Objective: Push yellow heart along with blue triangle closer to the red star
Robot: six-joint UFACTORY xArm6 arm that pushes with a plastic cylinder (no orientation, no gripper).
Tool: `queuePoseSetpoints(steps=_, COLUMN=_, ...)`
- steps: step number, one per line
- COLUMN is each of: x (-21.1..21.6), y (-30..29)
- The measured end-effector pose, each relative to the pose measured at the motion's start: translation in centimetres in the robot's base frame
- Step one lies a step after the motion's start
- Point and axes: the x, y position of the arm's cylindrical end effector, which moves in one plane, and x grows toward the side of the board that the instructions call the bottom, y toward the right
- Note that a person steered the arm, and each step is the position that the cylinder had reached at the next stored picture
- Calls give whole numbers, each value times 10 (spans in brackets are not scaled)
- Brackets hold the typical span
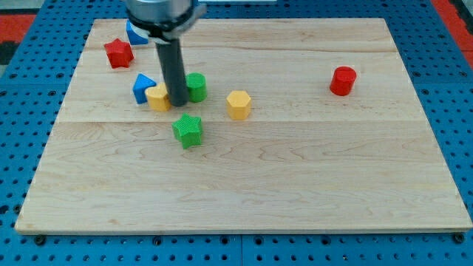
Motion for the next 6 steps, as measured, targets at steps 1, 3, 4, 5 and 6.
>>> queuePoseSetpoints(steps=1, x=-28, y=-39)
queuePoseSetpoints(steps=3, x=30, y=-4)
queuePoseSetpoints(steps=4, x=51, y=-41)
queuePoseSetpoints(steps=5, x=15, y=-95)
queuePoseSetpoints(steps=6, x=-25, y=-103)
